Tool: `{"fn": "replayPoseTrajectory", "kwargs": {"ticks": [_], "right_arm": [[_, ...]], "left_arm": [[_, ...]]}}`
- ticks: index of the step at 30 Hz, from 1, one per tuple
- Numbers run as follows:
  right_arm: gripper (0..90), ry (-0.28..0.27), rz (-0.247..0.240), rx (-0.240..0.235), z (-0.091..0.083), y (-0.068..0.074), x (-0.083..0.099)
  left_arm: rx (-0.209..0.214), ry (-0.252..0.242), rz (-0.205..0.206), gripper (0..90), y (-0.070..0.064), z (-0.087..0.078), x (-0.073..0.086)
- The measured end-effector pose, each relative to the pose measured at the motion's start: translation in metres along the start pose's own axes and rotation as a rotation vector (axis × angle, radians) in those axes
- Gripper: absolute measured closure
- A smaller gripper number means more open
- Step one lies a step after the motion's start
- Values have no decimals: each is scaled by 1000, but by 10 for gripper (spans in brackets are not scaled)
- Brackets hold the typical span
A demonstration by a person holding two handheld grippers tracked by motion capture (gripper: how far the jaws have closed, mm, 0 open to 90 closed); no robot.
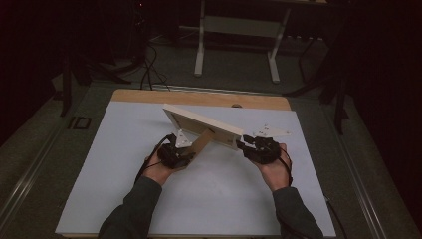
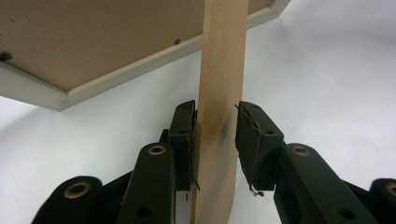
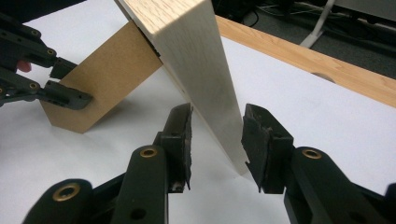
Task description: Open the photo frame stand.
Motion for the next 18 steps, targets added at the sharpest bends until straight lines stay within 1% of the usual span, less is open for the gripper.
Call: {"fn": "replayPoseTrajectory", "kwargs": {"ticks": [11, 16, 18], "right_arm": [[621, 1, -2, 1, -7, -2, 6], [620, 4, 0, 3, -8, -6, 9], [620, 6, 1, 5, -8, -8, 10]], "left_arm": [[10, -4, -5, 650, -1, -3, 3], [25, -23, -26, 620, -1, -6, 2], [30, -31, -25, 613, 0, -9, 1]]}}
Point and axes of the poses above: each handheld gripper's, and its own axes: z roughly forward along the jaws, x roughly out of its underside, y roughly to its left, the point moved 8 cm from there along z, roughly forward along the jaws
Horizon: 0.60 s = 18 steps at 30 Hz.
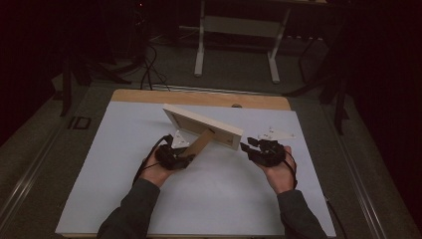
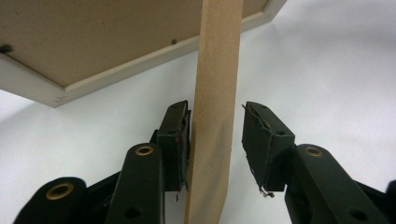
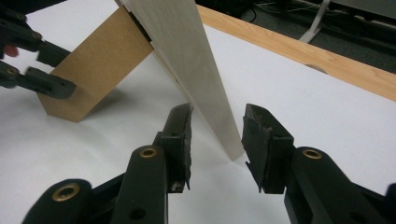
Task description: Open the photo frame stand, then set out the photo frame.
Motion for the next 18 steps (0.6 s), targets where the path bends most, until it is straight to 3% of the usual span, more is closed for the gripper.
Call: {"fn": "replayPoseTrajectory", "kwargs": {"ticks": [13, 18], "right_arm": [[621, 18, 26, 23, 2, -11, 9], [626, 25, 40, 31, 4, -17, 12]], "left_arm": [[-25, -37, -10, 597, 7, -16, 0], [-10, -70, -63, 597, 12, -23, -3]]}}
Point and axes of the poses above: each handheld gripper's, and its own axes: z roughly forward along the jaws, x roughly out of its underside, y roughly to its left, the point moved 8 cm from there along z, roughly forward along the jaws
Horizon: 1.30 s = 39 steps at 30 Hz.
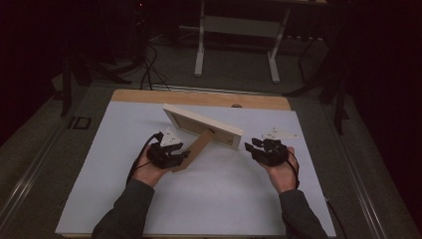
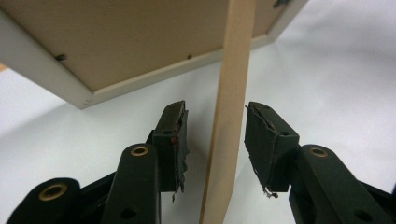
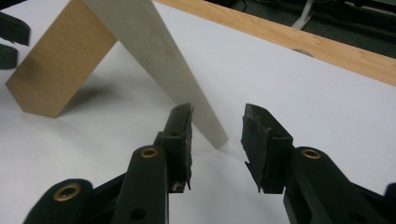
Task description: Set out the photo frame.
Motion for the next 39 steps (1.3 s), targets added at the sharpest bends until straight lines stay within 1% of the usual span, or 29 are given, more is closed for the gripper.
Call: {"fn": "replayPoseTrajectory", "kwargs": {"ticks": [3, 5, 8, 9, 10, 12, 13, 16, 17, 18, 19, 22, 23, 24, 25, 28, 32, 34, 37, 39], "right_arm": [[632, -4, 7, 3, -1, -2, 0], [641, -11, 11, 6, -2, -3, -2], [673, -25, 21, 14, -3, -4, -6], [685, -26, 23, 19, -3, -4, -8], [700, -32, 28, 21, -3, -5, -9], [736, -38, 35, 25, -3, -5, -12], [761, -40, 39, 25, -2, -5, -14], [839, -49, 39, 28, 0, -5, -18], [839, -49, 39, 28, 0, -5, -18], [861, -51, 36, 31, 1, -4, -20], [898, -52, 40, 34, 4, -5, -22], [900, -47, 55, 26, 9, -5, -23], [900, -47, 55, 26, 9, -5, -23], [900, -48, 59, 25, 10, -5, -24], [900, -45, 62, 22, 13, -5, -24], [900, -40, 70, 15, 17, -4, -25], [900, -41, 79, 3, 21, -1, -26], [900, -43, 79, 0, 23, 0, -26], [900, -42, 86, -3, 25, 0, -27], [900, -43, 90, -7, 26, 0, -28]], "left_arm": [[-16, -15, -27, 601, 3, -3, -2], [-15, -27, -44, 608, 4, -5, -4], [-12, -31, -49, 630, 6, -7, -9], [-17, -31, -44, 628, 7, -8, -10], [-24, -40, -47, 621, 7, -8, -12], [-16, -47, -44, 619, 7, -10, -17], [-21, -53, -44, 621, 8, -11, -19], [-20, -67, -51, 646, 11, -12, -26], [-20, -67, -51, 661, 11, -12, -26], [-17, -78, -67, 661, 12, -12, -30], [-22, -76, -76, 695, 14, -11, -31], [-25, -76, -96, 764, 17, -8, -35], [-25, -76, -96, 789, 17, -8, -35], [-25, -76, -101, 789, 18, -6, -37], [-26, -78, -105, 837, 18, -6, -38], [-35, -92, -116, 900, 19, -3, -42], [-44, -98, -154, 900, 22, 2, -48], [-56, -101, -168, 900, 23, 4, -50], [-65, -104, -183, 900, 25, 7, -52], [-75, -103, -186, 900, 25, 9, -53]]}}
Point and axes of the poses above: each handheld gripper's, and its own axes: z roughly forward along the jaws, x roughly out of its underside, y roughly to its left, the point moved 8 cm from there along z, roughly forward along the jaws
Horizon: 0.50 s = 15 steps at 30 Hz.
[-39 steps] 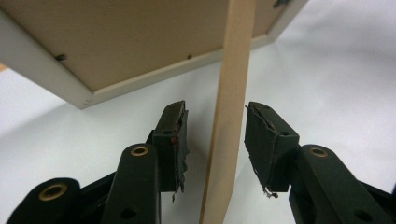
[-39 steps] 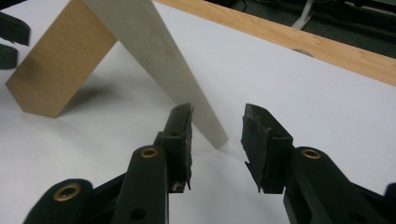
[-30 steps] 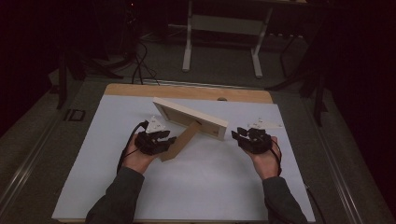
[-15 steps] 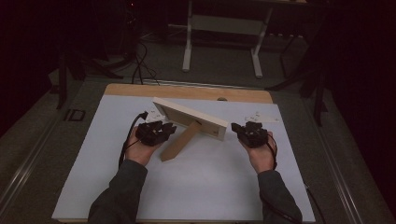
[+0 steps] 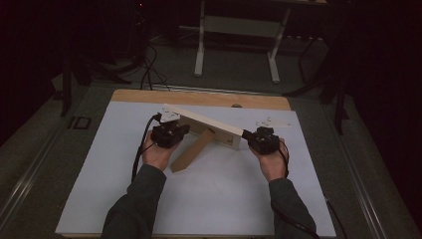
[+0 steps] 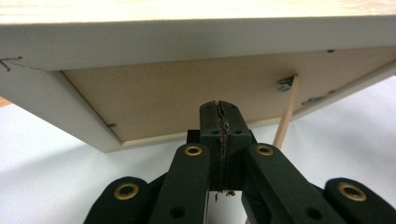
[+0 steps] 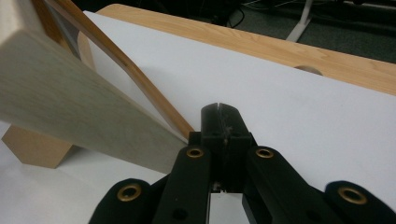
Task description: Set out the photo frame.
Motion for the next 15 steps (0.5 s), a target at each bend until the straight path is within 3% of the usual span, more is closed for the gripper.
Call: {"fn": "replayPoseTrajectory", "kwargs": {"ticks": [7, 15], "right_arm": [[900, 5, 1, -11, 3, 1, 0], [900, 3, -1, -30, 1, 2, -2]], "left_arm": [[-13, 7, 2, 900, 0, 6, -3], [2, 24, -4, 900, -3, 14, -6]]}}
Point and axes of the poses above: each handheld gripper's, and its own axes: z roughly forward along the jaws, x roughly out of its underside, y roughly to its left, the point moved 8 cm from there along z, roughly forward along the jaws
